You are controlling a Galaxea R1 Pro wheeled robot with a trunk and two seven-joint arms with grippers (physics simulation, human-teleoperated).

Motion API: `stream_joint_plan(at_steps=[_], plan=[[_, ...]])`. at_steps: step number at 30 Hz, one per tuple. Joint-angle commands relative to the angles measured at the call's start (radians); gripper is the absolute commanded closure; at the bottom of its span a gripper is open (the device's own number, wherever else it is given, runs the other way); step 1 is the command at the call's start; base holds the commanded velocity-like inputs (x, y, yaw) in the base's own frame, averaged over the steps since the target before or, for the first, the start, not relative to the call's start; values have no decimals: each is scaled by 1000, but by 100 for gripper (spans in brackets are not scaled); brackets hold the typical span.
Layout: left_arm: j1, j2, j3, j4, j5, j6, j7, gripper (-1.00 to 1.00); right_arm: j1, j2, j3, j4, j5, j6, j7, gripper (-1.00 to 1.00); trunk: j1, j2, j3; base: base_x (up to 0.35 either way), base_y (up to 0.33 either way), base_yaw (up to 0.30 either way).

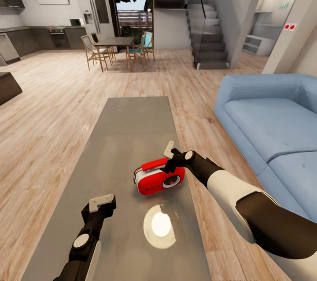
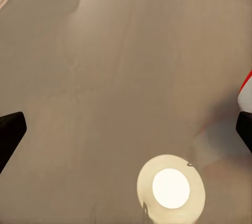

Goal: Turn on the radio receiver that's on the table in the living room.

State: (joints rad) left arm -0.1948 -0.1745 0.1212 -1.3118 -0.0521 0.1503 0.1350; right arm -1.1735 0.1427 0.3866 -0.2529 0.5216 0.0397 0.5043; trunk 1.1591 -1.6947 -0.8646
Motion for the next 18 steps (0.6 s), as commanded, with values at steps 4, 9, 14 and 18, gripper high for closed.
stream_joint_plan(at_steps=[4,9,14,18], plan=[[0,0,0,0,0,0,0,-100,0,0,0,0,0,0,0,-100,0,0,-6,0,0,0],[0,0,0,0,0,0,0,-100,0,0,0,0,0,0,0,-100,0,0,-12,0,0,0],[0,0,0,0,0,0,0,-100,0,0,0,1,0,0,0,-100,0,0,-13,0,0,0],[0,0,0,0,0,0,0,-100,0,-1,0,1,0,-1,0,-100,0,0,-13,0,0,0]])
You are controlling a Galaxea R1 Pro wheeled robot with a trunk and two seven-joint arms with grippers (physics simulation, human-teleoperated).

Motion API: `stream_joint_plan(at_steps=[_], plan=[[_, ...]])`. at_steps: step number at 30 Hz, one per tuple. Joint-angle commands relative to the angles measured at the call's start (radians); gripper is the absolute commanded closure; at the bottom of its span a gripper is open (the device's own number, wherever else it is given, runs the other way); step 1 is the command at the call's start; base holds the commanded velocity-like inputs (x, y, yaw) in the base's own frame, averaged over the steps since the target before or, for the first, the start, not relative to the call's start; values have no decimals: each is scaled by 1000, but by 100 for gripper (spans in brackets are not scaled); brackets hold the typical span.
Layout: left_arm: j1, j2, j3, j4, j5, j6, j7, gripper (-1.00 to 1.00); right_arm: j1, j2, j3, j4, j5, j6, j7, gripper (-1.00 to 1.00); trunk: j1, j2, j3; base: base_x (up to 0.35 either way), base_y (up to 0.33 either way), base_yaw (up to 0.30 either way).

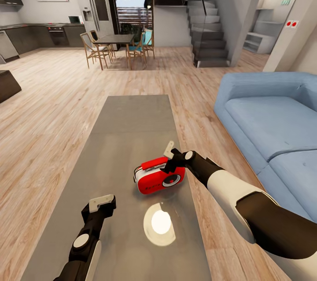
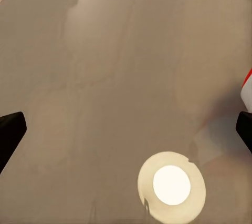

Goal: Turn on the radio receiver that's on the table in the living room.

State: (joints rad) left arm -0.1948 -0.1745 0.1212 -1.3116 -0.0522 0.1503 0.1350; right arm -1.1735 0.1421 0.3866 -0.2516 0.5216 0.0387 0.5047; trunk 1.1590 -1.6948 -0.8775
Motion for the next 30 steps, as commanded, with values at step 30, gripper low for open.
stream_joint_plan(at_steps=[30], plan=[[0,0,-1,3,0,0,0,-100,0,-1,0,0,0,0,-9,-100,0,0,-19,0,0,0]])
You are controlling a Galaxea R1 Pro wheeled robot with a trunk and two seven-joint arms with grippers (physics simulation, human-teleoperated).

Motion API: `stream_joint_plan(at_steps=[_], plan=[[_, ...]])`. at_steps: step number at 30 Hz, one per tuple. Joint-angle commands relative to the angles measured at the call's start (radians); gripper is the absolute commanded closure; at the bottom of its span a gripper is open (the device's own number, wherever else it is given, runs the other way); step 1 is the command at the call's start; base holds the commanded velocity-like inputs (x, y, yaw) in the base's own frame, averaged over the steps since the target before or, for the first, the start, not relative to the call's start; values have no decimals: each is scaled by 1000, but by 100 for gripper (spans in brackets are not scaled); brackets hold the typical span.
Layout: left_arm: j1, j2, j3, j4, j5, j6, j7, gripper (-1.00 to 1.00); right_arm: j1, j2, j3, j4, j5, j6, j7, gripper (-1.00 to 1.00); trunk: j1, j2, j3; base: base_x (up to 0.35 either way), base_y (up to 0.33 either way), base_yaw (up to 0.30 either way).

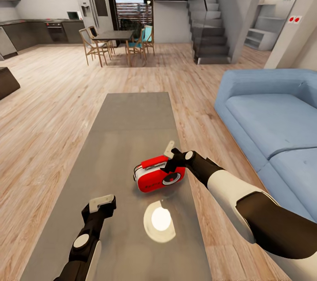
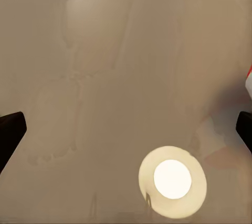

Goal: Turn on the radio receiver that's on the table in the living room.

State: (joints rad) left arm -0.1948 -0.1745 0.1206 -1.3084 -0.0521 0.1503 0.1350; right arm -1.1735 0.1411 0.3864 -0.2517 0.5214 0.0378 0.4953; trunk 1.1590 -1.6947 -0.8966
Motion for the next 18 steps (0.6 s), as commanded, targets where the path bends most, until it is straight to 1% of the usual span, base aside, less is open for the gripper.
stream_joint_plan(at_steps=[1,7,18], plan=[[0,0,0,1,0,0,0,-100,0,0,0,0,0,1,0,-100,0,0,-2,0,0,0],[0,0,-1,3,0,0,0,-100,0,0,0,0,0,1,0,-100,0,0,-8,0,0,0],[-1,0,-1,3,0,0,0,-100,0,-1,0,0,0,1,0,-100,0,0,-9,0,0,0]])
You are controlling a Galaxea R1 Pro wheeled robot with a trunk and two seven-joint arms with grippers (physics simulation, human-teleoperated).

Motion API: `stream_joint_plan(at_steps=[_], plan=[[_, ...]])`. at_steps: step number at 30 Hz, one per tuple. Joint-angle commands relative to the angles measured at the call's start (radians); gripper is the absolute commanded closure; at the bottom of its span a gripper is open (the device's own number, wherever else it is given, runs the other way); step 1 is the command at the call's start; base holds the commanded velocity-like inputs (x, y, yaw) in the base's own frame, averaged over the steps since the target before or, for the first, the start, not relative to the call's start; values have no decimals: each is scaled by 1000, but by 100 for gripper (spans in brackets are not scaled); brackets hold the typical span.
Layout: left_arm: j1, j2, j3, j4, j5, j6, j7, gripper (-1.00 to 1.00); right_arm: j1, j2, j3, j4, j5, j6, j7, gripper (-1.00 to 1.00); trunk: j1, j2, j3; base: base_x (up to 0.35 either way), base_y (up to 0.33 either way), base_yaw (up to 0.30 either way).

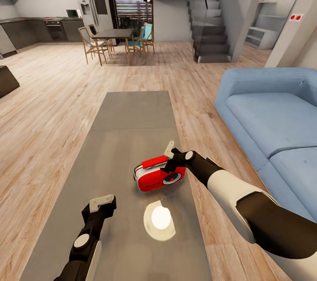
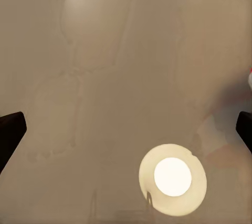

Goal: Turn on the radio receiver that's on the table in the living room.

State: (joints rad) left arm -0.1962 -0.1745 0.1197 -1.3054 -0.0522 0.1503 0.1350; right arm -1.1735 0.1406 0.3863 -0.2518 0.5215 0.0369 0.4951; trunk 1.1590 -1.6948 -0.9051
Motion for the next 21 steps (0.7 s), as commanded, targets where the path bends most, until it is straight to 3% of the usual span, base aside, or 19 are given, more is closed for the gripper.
stream_joint_plan(at_steps=[1,18,19,21], plan=[[-1,0,0,0,0,0,0,-100,0,0,0,0,0,2,0,-100,0,0,0,0,0,0],[-1,0,0,0,0,0,0,-100,0,-6,0,0,0,1,-1,-100,0,0,0,0,0,0],[-1,0,0,0,0,0,0,-100,0,-8,0,0,0,1,-3,100,0,0,0,0,0,0],[-2,0,0,0,0,0,0,-100,0,-13,0,0,0,-2,-7,100,0,0,0,0,0,0]])
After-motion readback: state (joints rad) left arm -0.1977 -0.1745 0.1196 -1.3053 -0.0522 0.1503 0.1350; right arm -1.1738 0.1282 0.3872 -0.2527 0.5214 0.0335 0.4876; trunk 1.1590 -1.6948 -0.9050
